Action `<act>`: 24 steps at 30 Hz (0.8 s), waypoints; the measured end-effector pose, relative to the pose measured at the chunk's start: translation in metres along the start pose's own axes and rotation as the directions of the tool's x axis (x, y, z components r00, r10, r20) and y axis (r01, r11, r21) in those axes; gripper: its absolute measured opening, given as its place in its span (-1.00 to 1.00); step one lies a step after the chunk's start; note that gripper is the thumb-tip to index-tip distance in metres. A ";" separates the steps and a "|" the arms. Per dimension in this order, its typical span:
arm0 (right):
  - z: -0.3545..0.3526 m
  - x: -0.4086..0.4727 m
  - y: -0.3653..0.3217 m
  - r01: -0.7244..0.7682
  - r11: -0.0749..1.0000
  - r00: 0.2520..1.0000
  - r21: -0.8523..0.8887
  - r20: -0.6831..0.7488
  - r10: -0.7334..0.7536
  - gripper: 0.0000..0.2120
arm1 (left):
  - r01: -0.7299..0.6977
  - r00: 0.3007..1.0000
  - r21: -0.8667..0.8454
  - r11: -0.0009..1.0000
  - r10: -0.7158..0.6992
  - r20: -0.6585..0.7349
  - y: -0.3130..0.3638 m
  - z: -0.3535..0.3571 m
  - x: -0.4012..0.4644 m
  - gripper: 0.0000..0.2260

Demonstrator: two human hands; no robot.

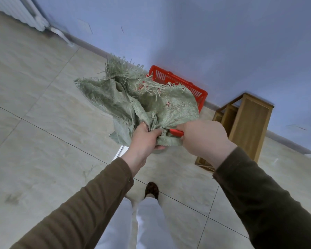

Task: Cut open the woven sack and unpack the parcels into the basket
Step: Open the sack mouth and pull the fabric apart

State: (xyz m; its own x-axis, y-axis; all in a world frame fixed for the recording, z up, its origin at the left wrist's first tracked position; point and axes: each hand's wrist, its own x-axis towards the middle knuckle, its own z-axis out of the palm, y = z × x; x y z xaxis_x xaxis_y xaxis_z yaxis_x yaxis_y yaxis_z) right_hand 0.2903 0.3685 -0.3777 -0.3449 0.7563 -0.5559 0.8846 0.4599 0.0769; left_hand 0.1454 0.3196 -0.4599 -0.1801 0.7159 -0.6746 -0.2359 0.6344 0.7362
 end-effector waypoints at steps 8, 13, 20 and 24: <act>-0.004 0.004 0.000 -0.035 0.998 0.998 -0.044 0.043 0.037 -0.70 | -0.076 0.990 0.008 0.997 0.077 -0.122 -0.009 0.008 -0.001 -0.80; -0.005 0.006 0.002 -0.059 0.995 0.998 -0.081 -0.031 0.057 -0.73 | -0.026 0.996 -0.119 0.993 0.016 -0.087 -0.006 0.016 -0.001 -0.82; -0.011 0.012 0.011 -0.074 0.987 0.996 -0.143 -0.064 0.066 -0.73 | 0.071 0.994 -0.041 0.997 -0.074 -0.078 -0.005 0.033 0.007 -0.89; -0.011 0.013 0.016 -0.070 0.985 0.996 -0.158 -0.066 0.060 -0.76 | 0.029 0.992 0.052 0.998 -0.022 -0.127 -0.007 0.034 0.013 -0.76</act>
State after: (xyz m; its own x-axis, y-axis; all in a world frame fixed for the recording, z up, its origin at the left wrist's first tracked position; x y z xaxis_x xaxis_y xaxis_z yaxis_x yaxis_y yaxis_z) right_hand 0.2961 0.3907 -0.3741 -0.3109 0.8118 -0.4943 0.8458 0.4736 0.2458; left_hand 0.1768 0.3341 -0.4715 -0.2943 0.6588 -0.6924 -0.1908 0.6693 0.7180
